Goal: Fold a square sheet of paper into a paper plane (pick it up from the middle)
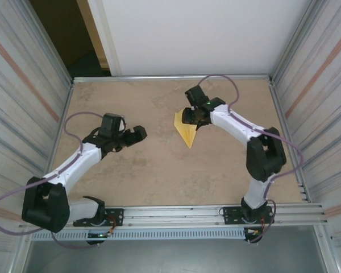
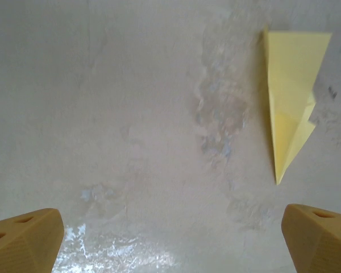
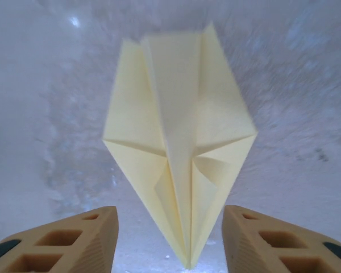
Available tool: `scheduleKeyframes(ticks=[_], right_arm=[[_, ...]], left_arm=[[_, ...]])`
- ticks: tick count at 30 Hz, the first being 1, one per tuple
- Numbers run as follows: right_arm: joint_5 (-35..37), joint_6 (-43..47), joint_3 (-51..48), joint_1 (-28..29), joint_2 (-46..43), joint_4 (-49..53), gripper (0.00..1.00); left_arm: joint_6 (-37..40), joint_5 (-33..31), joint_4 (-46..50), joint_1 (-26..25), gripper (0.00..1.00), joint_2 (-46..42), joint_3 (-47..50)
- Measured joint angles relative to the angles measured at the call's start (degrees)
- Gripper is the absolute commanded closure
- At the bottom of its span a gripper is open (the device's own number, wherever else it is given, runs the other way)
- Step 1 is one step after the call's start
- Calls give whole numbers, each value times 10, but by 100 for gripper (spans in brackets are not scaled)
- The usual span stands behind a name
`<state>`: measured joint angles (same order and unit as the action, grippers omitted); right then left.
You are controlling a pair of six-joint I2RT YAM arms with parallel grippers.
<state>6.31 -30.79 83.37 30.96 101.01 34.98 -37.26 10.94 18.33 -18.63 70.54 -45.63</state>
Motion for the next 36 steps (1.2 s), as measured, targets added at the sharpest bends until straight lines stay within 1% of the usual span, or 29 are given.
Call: scheduleKeyframes(ticks=[1, 5, 6, 7, 9, 10, 13, 15, 16, 18, 20, 22, 26, 29, 36], right_arm=[[8, 0, -13, -6, -31, -4, 46], [58, 13, -96, -54, -173, -26, 35], [73, 17, -124, -72, -212, -37, 30], [87, 24, -154, -91, -249, -47, 20], [113, 36, -214, -129, -314, -69, 3], [125, 43, -244, -147, -341, -81, 1], [150, 54, -338, -205, -406, -120, 1], [158, 59, -393, -242, -432, -148, 1], [163, 60, -422, -262, -443, -166, 1], [172, 61, -467, -290, -455, -198, 1], [181, 63, -501, -307, -454, -235, 1], [190, 71, -534, -314, -445, -284, 1], [194, 103, -573, -314, -391, -383, 1], [181, 130, -593, -315, -350, -459, 1], [99, 176, -610, -326, -264, -617, 1]], left_arm=[[5, -11, 2, 5, 1, -11, -2], [33, -73, 2, 23, 1, -62, 0], [43, -97, -6, 27, 1, -81, 6], [51, -120, -14, 30, 1, -99, 14], [68, -171, -36, 36, 1, -134, 40], [78, -198, -51, 40, 1, -151, 57], [112, -274, -103, 54, 1, -188, 119], [140, -319, -148, 61, 1, -200, 167], [155, -339, -172, 63, 1, -204, 191], [181, -358, -217, 72, 2, -205, 231], [207, -363, -257, 88, 1, -195, 256], [230, -363, -297, 104, 2, -166, 263], [277, -350, -374, 120, 1, -95, 266], [305, -306, -443, 134, 1, -60, 285], [336, -183, -562, 189, 1, -9, 307]])
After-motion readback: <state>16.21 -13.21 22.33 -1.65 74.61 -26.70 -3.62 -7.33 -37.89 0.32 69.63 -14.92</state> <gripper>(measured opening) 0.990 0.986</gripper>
